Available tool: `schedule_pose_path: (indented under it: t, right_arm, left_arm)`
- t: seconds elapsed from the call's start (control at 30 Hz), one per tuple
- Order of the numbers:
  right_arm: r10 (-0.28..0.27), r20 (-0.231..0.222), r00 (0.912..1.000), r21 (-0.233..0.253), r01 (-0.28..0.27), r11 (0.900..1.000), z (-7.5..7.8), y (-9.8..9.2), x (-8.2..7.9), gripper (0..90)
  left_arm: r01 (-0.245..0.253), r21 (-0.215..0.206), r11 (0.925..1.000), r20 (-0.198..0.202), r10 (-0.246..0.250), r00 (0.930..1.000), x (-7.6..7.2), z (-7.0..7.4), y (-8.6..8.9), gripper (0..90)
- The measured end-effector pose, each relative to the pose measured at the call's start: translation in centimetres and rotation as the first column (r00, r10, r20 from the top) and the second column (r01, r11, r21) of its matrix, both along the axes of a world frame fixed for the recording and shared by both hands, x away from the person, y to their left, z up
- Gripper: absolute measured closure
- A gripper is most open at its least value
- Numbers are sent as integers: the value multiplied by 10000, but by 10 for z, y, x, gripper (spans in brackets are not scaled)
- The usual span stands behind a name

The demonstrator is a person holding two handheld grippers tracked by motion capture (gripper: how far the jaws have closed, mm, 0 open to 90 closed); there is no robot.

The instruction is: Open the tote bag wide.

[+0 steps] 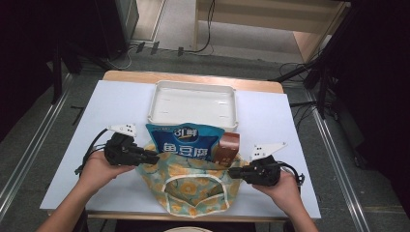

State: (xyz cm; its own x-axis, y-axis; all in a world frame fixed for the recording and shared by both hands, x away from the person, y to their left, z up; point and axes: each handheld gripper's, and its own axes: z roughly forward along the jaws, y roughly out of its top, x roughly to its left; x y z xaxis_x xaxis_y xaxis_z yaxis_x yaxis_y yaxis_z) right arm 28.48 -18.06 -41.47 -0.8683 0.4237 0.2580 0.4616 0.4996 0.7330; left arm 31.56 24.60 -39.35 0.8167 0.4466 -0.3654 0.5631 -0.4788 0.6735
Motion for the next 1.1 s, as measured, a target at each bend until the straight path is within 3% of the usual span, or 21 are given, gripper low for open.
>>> schedule_pose_path:
  t: [0.2, 0.57, 1.1]
  right_arm:
    - [29, 91, 10000, 235, -31, 9997, 2, -2, -1, 900]
    - [361, 123, 9993, 327, -365, 9988, 9, -3, -15, 900]
    - [623, -490, 9969, 126, -617, 9980, -11, 3, -17, 900]
  left_arm:
    - [206, -154, 9997, 84, -205, 9998, -3, 4, 4, 900]
    - [823, -382, 9959, 166, -818, 9965, -19, 11, 6, 900]
    - [971, -205, 9951, -673, -983, 9929, -27, -14, 4, 900]
